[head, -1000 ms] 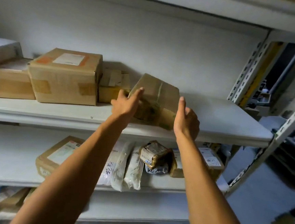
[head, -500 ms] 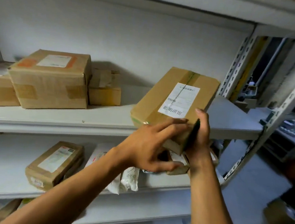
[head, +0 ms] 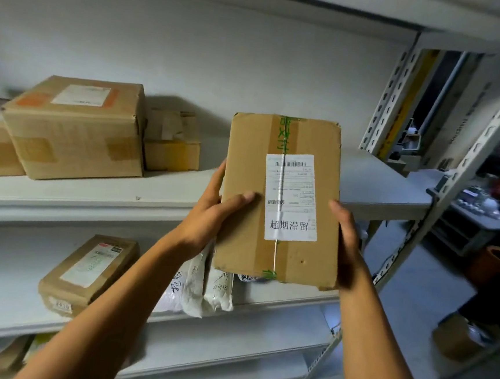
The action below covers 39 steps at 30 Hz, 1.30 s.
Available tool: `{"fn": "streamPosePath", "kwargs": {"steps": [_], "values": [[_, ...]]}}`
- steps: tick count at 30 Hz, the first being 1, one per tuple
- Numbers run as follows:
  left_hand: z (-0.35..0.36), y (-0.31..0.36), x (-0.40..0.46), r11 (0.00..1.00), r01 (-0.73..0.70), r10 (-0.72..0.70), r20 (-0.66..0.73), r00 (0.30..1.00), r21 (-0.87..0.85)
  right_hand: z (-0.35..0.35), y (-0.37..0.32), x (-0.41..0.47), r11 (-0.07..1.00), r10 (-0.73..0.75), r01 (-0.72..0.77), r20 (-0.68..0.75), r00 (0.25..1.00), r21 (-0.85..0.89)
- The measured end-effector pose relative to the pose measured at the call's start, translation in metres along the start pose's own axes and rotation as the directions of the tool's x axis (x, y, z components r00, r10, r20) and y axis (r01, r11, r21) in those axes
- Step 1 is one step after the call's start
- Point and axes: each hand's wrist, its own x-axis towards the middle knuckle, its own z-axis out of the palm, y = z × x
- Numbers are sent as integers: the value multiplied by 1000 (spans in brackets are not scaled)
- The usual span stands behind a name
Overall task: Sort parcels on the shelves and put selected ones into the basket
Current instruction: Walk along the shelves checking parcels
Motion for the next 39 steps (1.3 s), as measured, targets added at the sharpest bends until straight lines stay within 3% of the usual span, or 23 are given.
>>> {"fn": "streamPosePath", "kwargs": {"steps": [4,8,11,14,19,22,25,29,35,39], "values": [[18,-6,-11,1000,5,-5,66,998,-5,-10,2,-13,991,-131,125,-205,970,-44],[38,-33,-26,996,74,-81,182,980,42,-20,40,-68,991,-115,131,-374,920,18],[68,-58,-41,987,142,-159,353,922,73,-25,71,-136,987,-111,158,-547,830,40],[110,-89,-67,969,222,-246,498,832,107,-27,98,-217,987,-77,157,-719,690,44],[206,-132,-127,942,281,-317,761,567,183,-21,121,-353,971,6,212,-905,425,106],[274,-147,-173,934,269,-321,886,335,237,-12,130,-434,959,-2,277,-975,224,62],[335,-155,-229,917,267,-334,936,110,296,1,143,-506,941,15,337,-999,-31,4],[403,-166,-305,913,203,-344,935,-86,354,13,160,-585,930,41,363,-964,-264,-60],[475,-197,-404,898,13,-403,833,-380,441,30,207,-672,917,133,388,-850,-510,-89],[513,-227,-458,872,-151,-468,703,-535,466,43,246,-704,874,284,484,-761,-583,-44]]}}
